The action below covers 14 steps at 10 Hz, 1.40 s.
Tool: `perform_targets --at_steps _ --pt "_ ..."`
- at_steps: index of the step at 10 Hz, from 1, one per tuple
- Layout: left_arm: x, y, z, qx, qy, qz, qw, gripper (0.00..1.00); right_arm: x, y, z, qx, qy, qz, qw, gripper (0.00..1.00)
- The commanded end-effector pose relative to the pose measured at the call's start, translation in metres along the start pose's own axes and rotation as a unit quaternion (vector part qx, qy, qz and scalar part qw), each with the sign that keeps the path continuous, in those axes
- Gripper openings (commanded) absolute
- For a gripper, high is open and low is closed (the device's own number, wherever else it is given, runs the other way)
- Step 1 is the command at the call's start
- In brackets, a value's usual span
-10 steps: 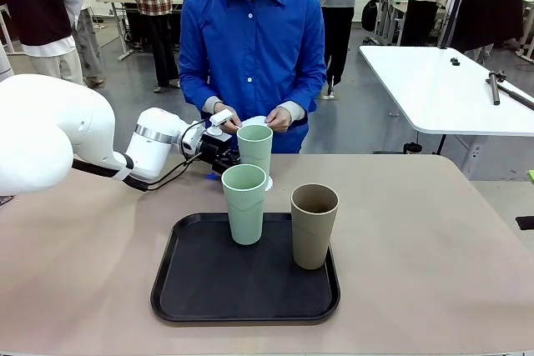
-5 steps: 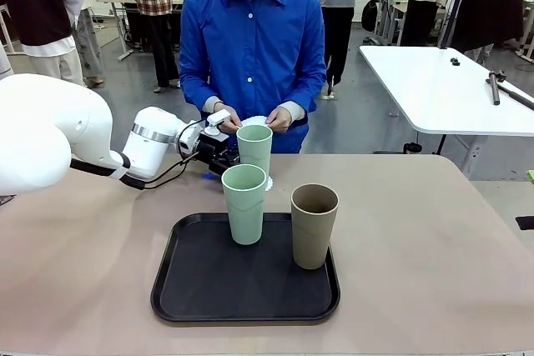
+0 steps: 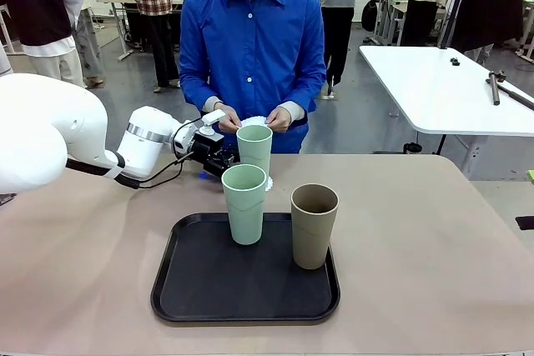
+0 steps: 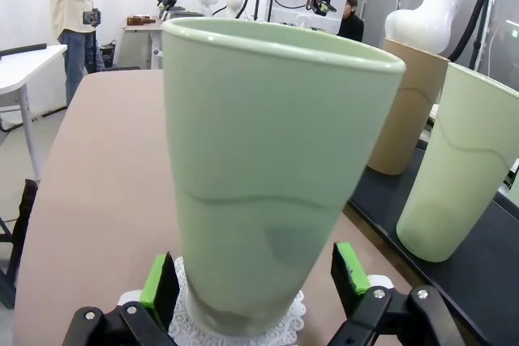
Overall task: Place coasters on the table and set cups on them.
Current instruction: Pick up one Reusable plastic cup and place it on a coaster set by the human.
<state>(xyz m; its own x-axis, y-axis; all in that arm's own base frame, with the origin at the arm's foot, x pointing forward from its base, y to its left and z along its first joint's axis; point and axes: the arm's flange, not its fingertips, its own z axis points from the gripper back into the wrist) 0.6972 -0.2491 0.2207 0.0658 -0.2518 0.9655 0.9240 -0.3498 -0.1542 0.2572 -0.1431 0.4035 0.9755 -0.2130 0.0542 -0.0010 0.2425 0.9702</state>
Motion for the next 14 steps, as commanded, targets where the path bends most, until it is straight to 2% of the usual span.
perform_targets --at_steps 1,4,6,8,10,12,14 --pt "0.005 -0.026 0.019 0.006 0.020 0.014 1.000 1.00 0.002 0.001 0.000 0.007 -0.003 -0.001 1.000 1.00" --pt "0.026 -0.085 0.052 0.059 0.082 0.046 0.994 1.00 0.002 0.001 0.000 0.007 -0.003 -0.001 1.000 1.00" --pt "0.059 -0.137 0.074 0.107 0.136 0.112 0.979 1.00 0.002 0.001 0.000 0.007 -0.003 -0.001 1.000 1.00" --pt "0.100 -0.175 0.073 0.157 0.178 0.130 0.963 1.00 0.002 0.001 0.000 0.007 -0.003 -0.001 1.000 1.00" --pt "0.133 -0.207 0.068 0.200 0.215 0.182 0.938 1.00 0.002 0.001 0.000 0.007 -0.003 -0.001 1.000 1.00" --pt "0.168 -0.235 0.064 0.222 0.265 0.240 0.907 1.00 0.002 0.001 0.000 0.007 -0.003 -0.001 1.000 1.00" --pt "0.203 -0.255 0.056 0.243 0.292 0.290 0.878 1.00 0.002 0.001 0.000 0.007 -0.003 -0.001 1.000 1.00"
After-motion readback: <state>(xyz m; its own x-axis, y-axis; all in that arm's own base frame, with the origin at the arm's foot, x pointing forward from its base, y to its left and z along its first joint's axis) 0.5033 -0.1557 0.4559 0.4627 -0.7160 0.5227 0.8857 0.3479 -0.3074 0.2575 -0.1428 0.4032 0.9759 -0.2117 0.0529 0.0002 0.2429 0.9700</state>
